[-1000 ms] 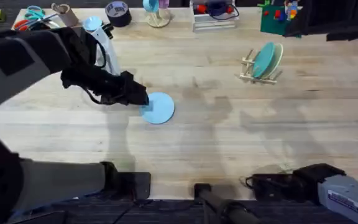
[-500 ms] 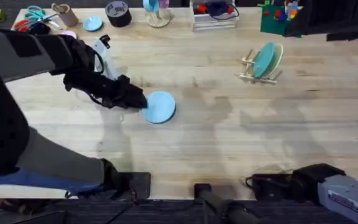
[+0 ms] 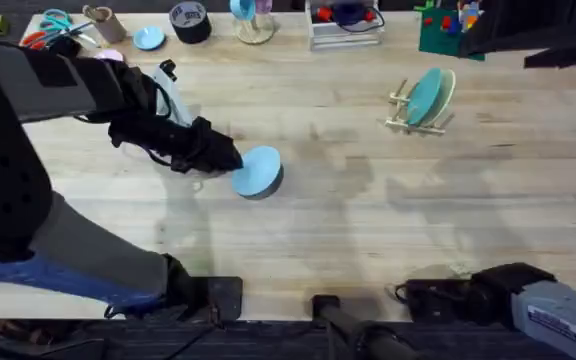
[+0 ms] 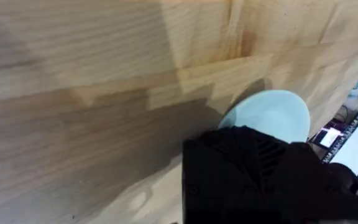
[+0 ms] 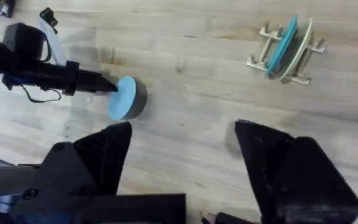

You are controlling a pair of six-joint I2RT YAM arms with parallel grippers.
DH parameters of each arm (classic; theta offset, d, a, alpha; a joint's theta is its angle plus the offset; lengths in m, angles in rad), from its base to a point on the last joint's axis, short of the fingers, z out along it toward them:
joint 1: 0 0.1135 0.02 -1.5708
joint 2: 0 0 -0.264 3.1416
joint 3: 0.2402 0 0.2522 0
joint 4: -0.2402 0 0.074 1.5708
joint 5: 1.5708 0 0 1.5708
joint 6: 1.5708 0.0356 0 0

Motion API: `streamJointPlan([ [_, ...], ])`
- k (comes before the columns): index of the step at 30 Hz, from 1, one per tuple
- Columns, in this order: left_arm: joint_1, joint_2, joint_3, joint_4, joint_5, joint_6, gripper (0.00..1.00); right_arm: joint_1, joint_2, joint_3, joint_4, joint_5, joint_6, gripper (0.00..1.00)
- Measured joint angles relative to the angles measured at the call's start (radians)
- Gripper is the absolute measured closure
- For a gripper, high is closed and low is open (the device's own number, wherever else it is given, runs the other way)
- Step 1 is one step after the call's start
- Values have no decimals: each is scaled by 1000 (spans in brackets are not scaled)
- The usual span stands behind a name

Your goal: Pick up the plates from the table one by one and place each into a slot on the dish rack.

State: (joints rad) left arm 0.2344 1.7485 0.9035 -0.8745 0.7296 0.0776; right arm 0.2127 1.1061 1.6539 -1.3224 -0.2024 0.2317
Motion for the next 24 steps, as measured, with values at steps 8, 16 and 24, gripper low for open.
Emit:
streamJointPlan([
  [8, 0, 0, 0, 2, 0, -7, 959, 0, 50, 1, -51, -1, 1, 7],
  [16, 0, 0, 0, 8, 1, -8, 959, 57, 196, -21, -42, -1, 4, 7],
  [24, -1, 0, 0, 11, 2, -8, 960, 157, 296, -200, 142, -14, 37, 7],
])
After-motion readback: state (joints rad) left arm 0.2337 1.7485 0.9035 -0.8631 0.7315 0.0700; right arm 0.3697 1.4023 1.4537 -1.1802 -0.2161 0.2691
